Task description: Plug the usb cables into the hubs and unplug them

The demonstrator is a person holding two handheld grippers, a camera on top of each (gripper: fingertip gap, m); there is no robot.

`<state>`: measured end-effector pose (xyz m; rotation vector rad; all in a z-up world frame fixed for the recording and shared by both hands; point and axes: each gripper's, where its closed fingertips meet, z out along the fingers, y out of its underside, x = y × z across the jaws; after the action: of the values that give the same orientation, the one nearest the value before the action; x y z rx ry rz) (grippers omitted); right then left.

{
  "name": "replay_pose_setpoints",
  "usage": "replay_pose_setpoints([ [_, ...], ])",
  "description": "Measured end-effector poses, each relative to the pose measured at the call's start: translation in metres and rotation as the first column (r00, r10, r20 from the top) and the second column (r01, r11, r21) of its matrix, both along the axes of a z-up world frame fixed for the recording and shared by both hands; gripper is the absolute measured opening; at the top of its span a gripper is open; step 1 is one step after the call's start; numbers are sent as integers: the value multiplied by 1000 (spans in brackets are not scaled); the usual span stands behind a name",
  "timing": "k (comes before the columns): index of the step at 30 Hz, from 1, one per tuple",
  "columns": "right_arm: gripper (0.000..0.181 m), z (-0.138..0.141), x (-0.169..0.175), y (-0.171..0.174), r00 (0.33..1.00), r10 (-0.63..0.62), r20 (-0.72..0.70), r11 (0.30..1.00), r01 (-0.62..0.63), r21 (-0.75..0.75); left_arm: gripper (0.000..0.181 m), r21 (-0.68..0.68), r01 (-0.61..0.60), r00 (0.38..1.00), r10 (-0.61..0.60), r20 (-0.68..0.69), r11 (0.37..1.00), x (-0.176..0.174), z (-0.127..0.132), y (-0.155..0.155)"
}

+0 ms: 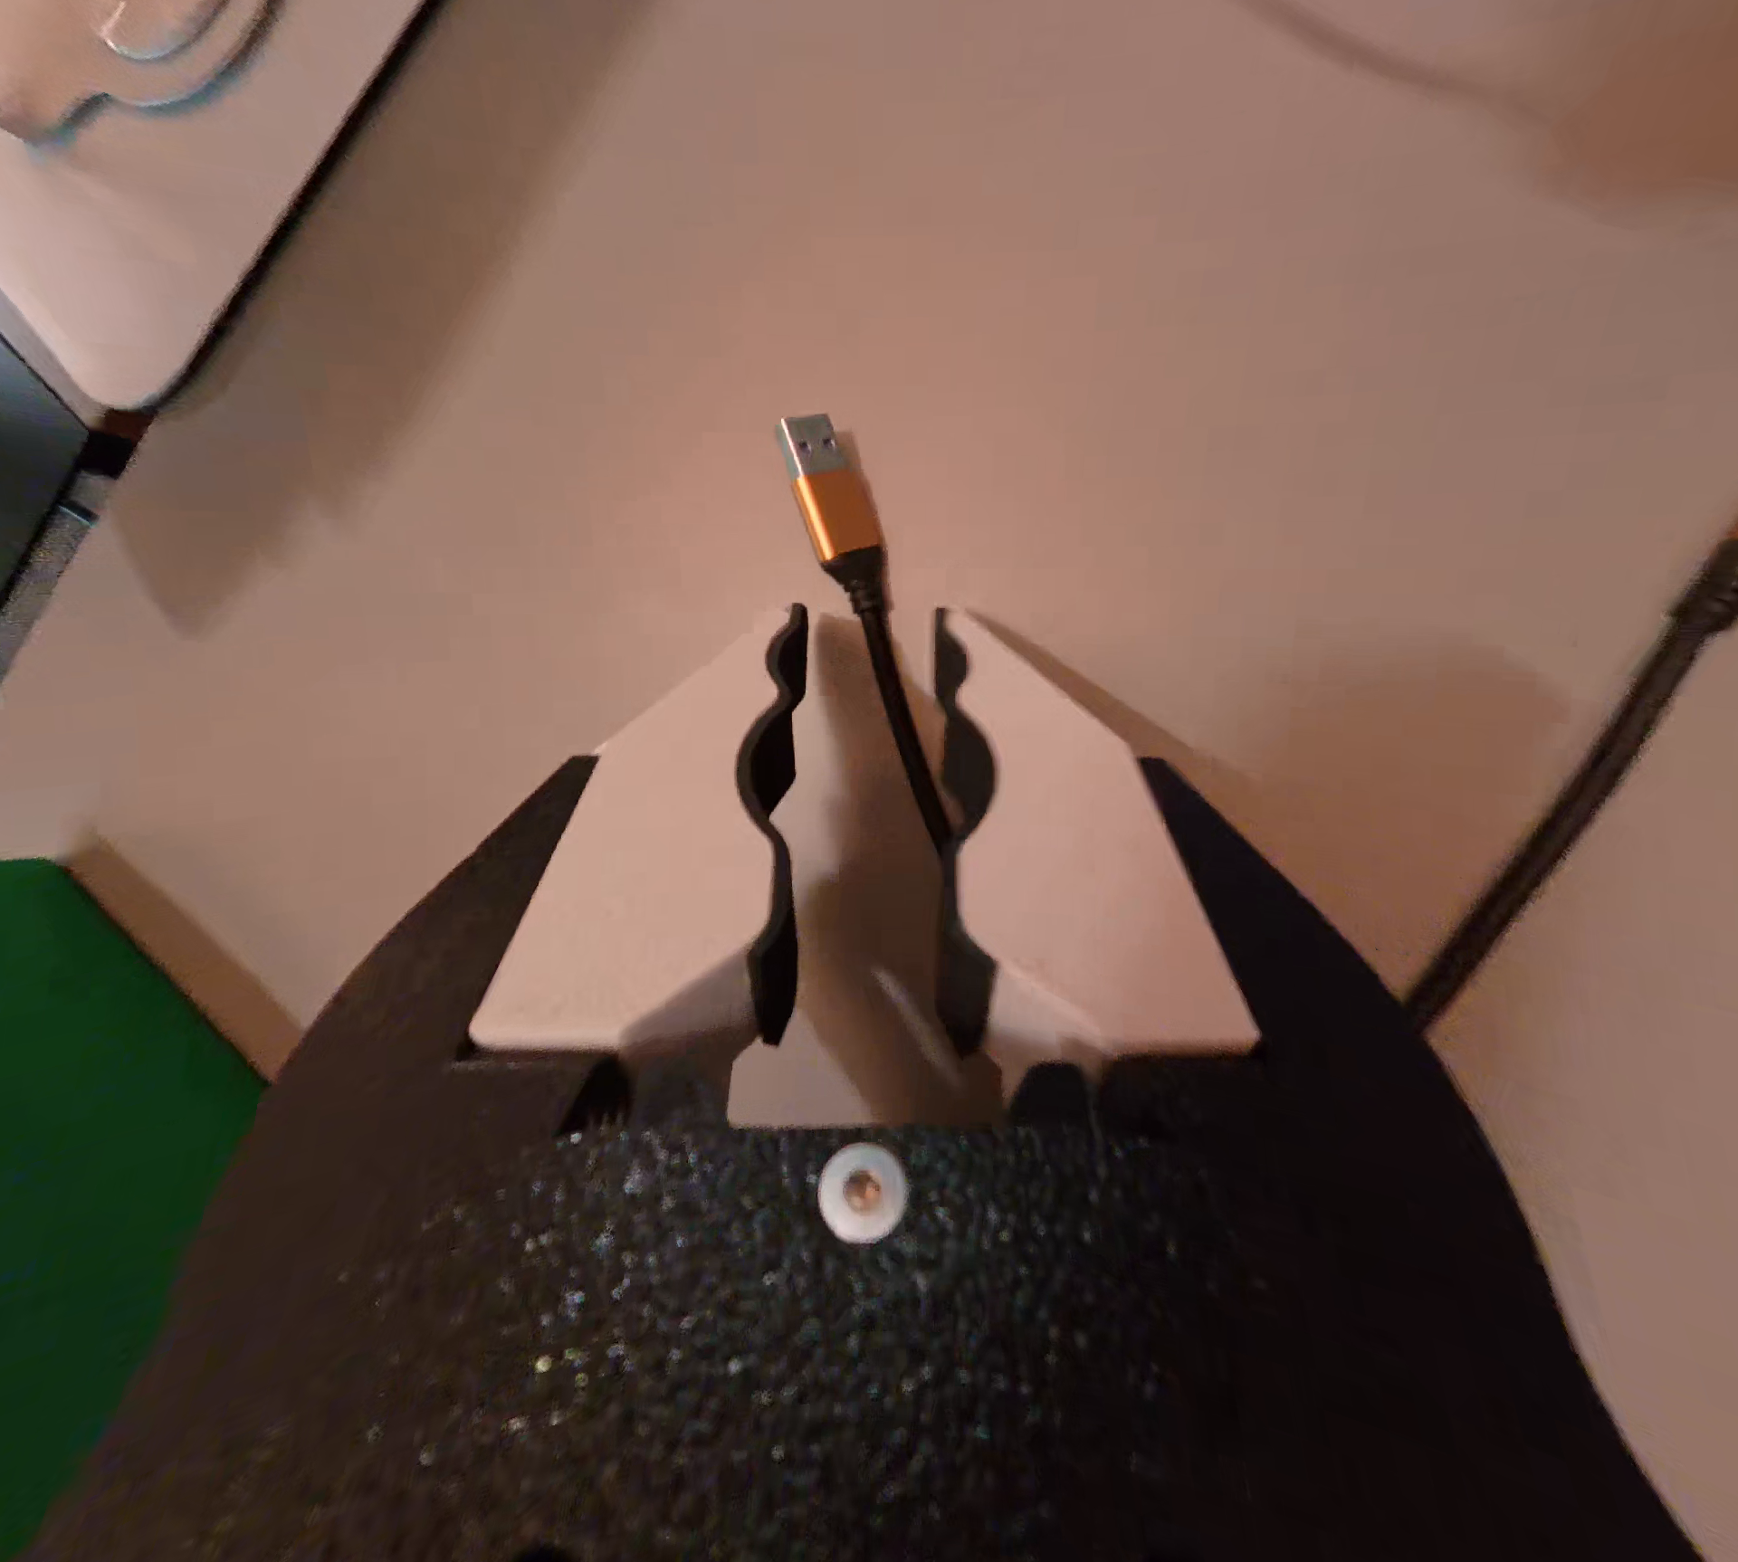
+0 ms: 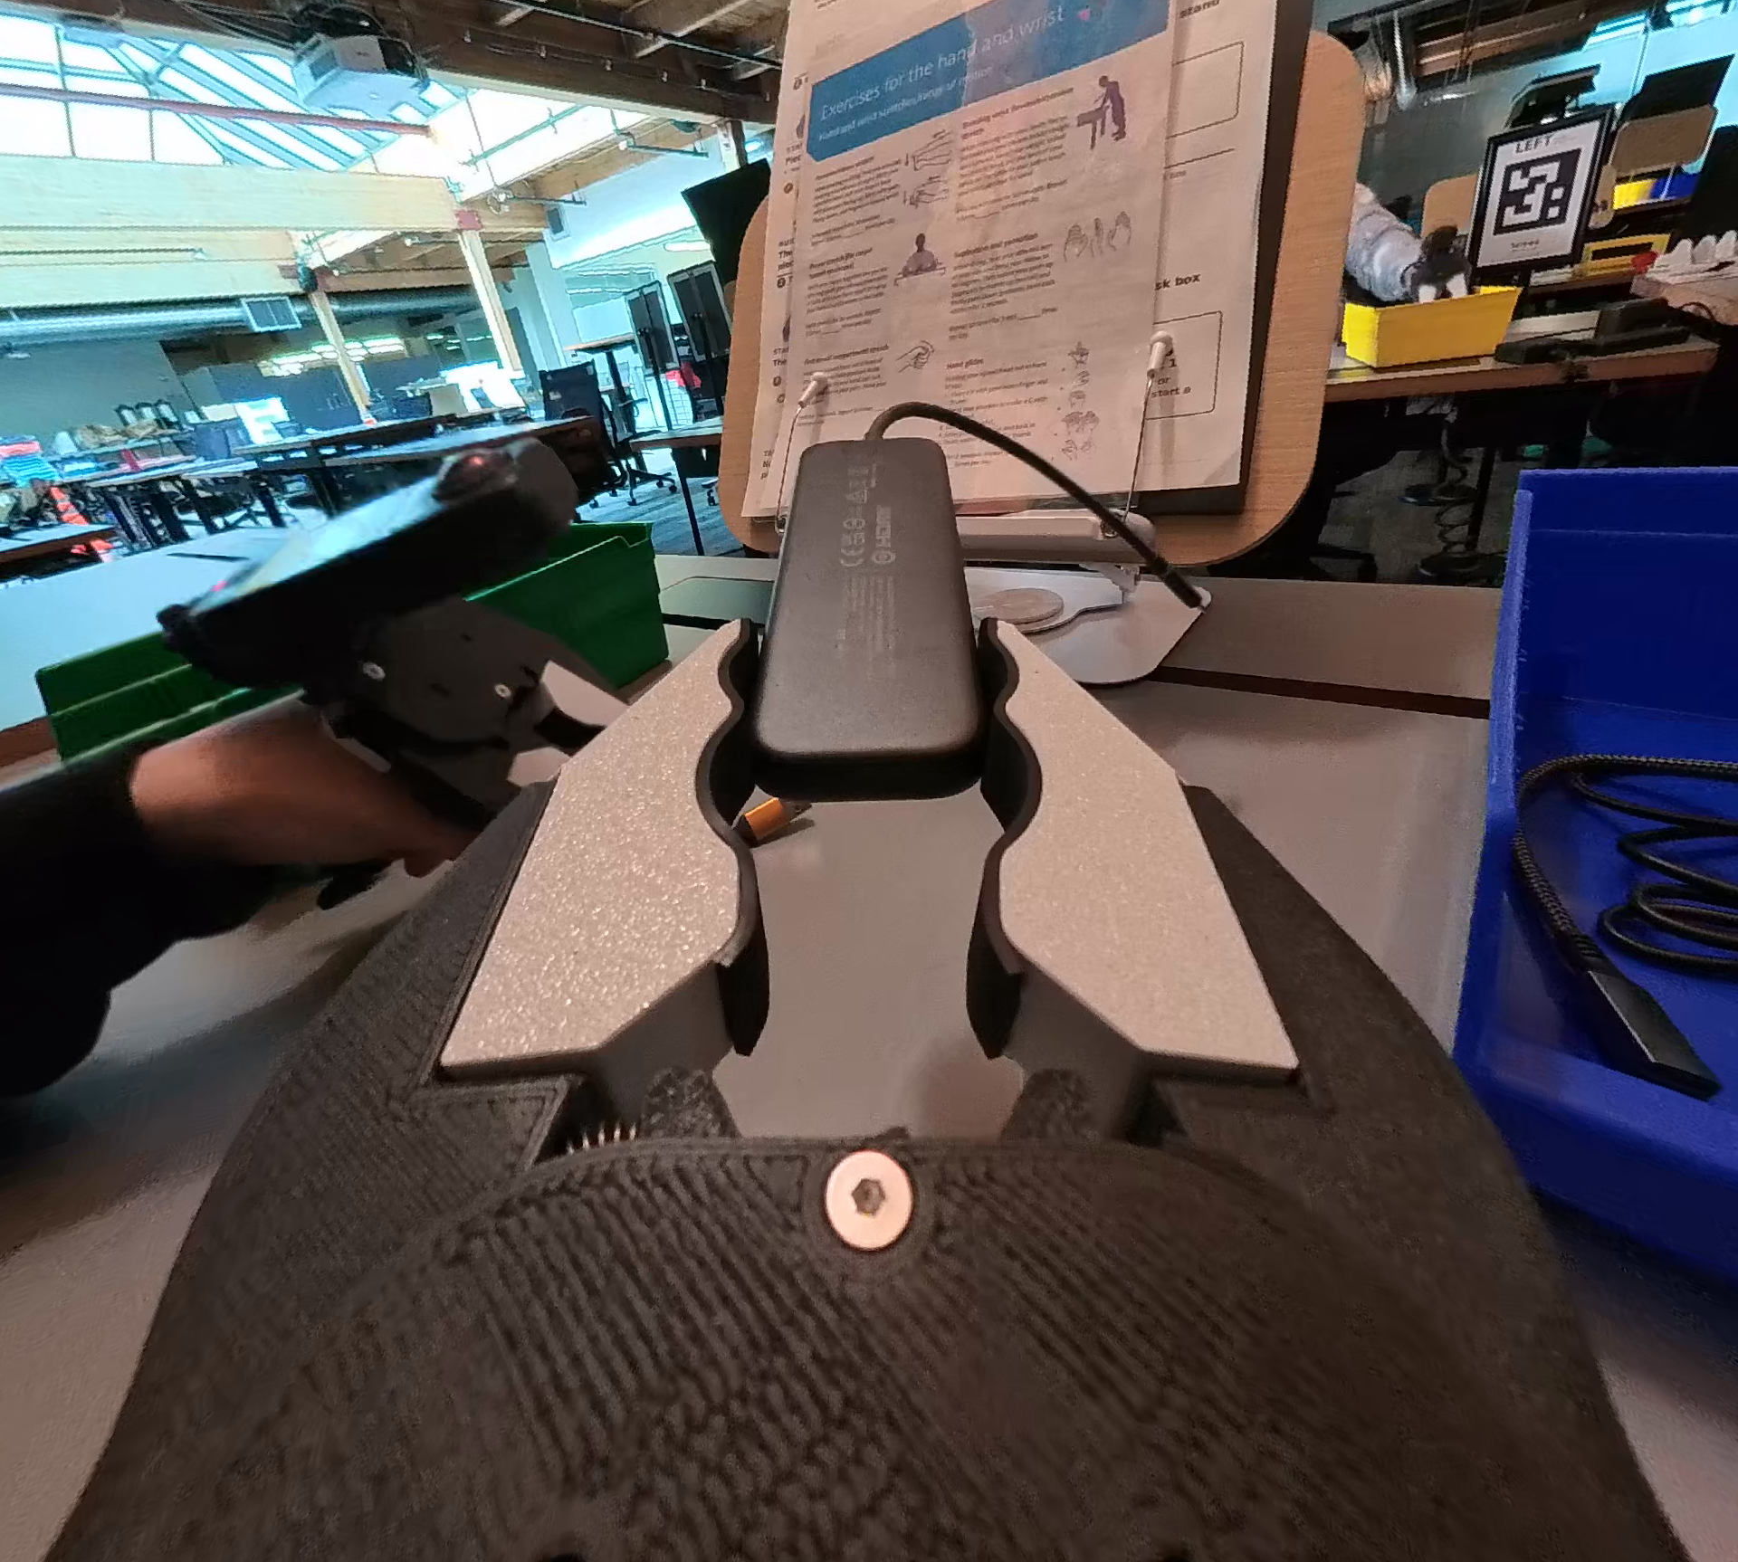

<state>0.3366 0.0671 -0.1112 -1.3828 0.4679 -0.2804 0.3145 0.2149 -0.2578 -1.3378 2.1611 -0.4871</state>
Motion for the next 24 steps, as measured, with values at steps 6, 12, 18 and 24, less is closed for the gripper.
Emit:
replay_pose_setpoints([
  [6, 45, 0, -2, 2, 1000, 13, 4, 1000, -13, -6, 6, -33, -32, 996, 35, 83, 999, 11, -2, 0],
  [12, 45, -1, -1, 1, 1000, 3, 19, 1000, -3, -23, 4, -415, -45, 999, 40, -22, 909, 1, 9, -15],
  [18, 45, -6, -6, 8, 992, -4, 127, 991, 21, -132, 4, -865, 30, 980, -185, -73, 501, -32, 76, -56],
  [24, 45, -15, -17, 20, 983, 55, 175, 977, -17, -211, 4, -837, 113, 958, -284, -52, 535, -53, 100, -74],
])
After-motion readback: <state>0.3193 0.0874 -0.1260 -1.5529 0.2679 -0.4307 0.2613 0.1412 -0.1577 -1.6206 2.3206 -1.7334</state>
